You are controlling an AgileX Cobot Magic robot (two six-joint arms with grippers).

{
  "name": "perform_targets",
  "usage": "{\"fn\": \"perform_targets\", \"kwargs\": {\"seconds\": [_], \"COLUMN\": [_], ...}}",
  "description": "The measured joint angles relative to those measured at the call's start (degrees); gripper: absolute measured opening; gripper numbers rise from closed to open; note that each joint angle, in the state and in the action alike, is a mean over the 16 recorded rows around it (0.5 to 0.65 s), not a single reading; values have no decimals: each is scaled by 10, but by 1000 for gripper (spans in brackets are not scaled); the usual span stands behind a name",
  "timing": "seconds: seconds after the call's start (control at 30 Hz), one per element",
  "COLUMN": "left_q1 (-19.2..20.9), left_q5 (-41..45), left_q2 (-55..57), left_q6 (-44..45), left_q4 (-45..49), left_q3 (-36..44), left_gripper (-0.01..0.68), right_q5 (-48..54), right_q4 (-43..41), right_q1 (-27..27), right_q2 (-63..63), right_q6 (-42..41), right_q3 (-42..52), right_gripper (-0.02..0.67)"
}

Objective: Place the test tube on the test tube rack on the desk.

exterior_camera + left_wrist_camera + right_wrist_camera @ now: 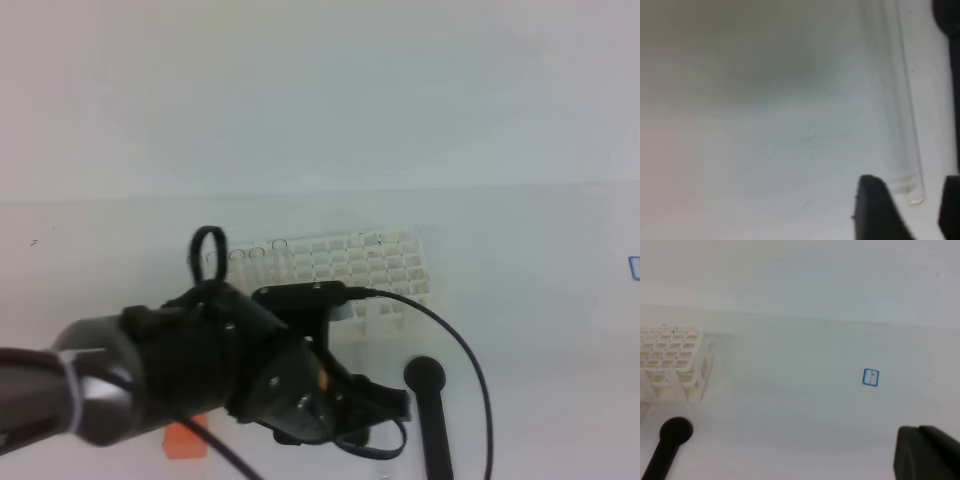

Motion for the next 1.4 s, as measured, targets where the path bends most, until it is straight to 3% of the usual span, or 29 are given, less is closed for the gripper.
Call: {"fn": "perform_targets", "kwargs": {"seconds": [0.13,0.27,0.8,1.07,1.4], "left_q1": [-12,-20,-27,-27,-27], "left_q5": [-2,-1,-6,17,44], "left_q2": [37,66,117,123,124], "left_q6": [-12,-21,-32,-30,-21], "left_q4": [-11,-19,-20,2,29], "left_q3": [-26,-41,-50,-50,-50], "left_gripper": [387,429,415,335,120], "right_q5": [1,2,3,3,3], "right_q4": [4,9,24,24,24], "right_q1": [0,0,0,0,0], "right_q2": [0,0,0,0,0], "right_q6": [-4,-10,-37,-42,-45], "right_q3": [0,0,0,0,0], "right_gripper": [-1,-1,-1,-1,-1]}}
